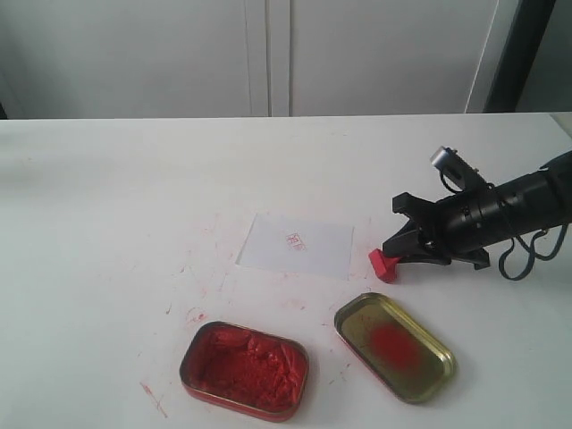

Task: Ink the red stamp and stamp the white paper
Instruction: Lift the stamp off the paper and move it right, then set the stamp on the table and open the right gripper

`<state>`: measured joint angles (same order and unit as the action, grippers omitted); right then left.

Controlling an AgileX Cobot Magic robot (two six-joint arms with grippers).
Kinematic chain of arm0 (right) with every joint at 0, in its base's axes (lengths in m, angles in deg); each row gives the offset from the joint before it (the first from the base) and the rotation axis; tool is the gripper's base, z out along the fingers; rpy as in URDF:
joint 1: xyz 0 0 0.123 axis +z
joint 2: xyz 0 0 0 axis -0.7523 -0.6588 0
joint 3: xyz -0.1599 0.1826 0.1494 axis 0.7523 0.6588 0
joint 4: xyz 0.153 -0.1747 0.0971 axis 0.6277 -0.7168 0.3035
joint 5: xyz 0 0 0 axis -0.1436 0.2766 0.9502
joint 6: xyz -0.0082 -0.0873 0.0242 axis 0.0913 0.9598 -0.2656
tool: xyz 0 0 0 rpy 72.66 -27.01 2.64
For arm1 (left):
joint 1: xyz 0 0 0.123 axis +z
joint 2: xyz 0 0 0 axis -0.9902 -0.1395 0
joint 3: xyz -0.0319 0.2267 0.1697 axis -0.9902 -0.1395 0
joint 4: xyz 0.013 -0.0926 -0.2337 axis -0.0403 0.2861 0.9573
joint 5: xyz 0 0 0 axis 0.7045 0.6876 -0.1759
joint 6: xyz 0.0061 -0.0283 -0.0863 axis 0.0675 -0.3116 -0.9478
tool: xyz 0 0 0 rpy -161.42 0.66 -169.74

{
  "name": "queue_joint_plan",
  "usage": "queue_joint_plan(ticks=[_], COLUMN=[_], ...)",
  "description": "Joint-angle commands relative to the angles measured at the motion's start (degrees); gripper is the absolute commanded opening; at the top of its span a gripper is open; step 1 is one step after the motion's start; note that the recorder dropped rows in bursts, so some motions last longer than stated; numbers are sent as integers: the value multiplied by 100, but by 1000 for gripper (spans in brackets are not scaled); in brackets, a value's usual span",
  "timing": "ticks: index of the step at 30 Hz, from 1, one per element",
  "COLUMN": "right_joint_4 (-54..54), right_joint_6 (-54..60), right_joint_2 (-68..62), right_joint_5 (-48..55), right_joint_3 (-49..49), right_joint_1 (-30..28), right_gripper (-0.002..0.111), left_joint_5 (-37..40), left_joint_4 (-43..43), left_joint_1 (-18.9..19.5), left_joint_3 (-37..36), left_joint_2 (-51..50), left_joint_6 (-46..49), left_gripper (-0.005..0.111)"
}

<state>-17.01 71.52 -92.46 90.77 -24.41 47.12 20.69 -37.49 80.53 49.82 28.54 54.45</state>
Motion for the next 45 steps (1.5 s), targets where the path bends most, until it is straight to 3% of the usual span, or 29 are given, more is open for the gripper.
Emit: queue_joint_plan(ticks=[1,10,28,39,42,45], right_joint_4=[-49,-49,-141,-168,-256,-491], right_joint_6=[39,39,60,210,210,210], right_joint_2=[14,25,25,217,477,756], right_joint_5=[-79,-319,-247,-151,-111,10], right_joint_3=[30,30,30,30,30,30], right_joint_1=[-69,-93,-770,-871,-871,-871], right_gripper=[19,39,53,51,42,27], left_joint_5=[45,45,45,45,45,45], left_joint_4=[36,36,36,36,36,36], left_joint_1=[12,12,12,12,12,12], left_joint_3=[-38,-38,-38,-38,-38,-38], left_joint_2=[22,22,22,22,22,22], left_joint_6=[0,0,0,0,0,0], left_gripper=[0,0,0,0,0,0])
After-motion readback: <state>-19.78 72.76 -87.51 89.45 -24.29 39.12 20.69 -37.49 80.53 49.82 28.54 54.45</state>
